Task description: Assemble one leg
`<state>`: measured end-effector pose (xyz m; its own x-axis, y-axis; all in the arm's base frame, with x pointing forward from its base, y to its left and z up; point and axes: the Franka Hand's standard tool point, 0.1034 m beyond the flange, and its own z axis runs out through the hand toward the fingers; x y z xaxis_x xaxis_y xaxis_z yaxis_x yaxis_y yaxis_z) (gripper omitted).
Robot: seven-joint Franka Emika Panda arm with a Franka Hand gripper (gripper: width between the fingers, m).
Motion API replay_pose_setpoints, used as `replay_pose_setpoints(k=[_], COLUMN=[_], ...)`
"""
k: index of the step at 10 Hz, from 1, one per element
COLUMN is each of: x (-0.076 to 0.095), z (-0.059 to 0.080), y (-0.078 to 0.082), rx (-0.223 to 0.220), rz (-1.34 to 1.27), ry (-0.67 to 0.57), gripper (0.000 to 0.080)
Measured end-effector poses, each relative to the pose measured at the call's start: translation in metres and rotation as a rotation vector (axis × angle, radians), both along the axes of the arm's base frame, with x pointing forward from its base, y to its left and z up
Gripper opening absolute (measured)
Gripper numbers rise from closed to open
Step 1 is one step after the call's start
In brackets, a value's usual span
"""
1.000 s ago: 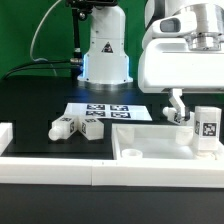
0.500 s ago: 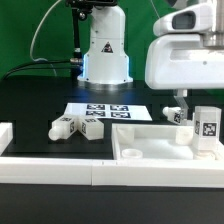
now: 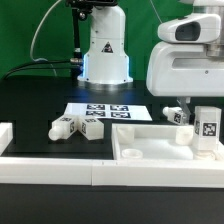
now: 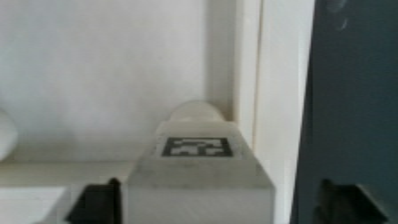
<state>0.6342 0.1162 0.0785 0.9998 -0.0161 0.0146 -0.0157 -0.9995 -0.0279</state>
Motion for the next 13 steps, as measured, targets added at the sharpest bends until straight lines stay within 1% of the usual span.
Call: replay_pose_setpoints(k=[1,2,5,7,9,13], x=[0.0,-0.0001,-0.0002,0.0041,0.0046,0.0057], z=[0.0,-0.0001,-0.0002,-0.002,-0.0018,-0.0028], y=[0.0001,0.0002,0.0006,-0.0014,-0.001,-0.0043], rx=[0.001,0.002,0.005,0.016,0.023,0.098], rz=[-0.016,-0.075,-0.24,-0.457,-0.673,-1.151], ry=[0.001,0.002,0.007,-0.016,-0.015,0.015], gripper=[0.0387,0.0285,0.0286,0.0286,0.0286,0.0287])
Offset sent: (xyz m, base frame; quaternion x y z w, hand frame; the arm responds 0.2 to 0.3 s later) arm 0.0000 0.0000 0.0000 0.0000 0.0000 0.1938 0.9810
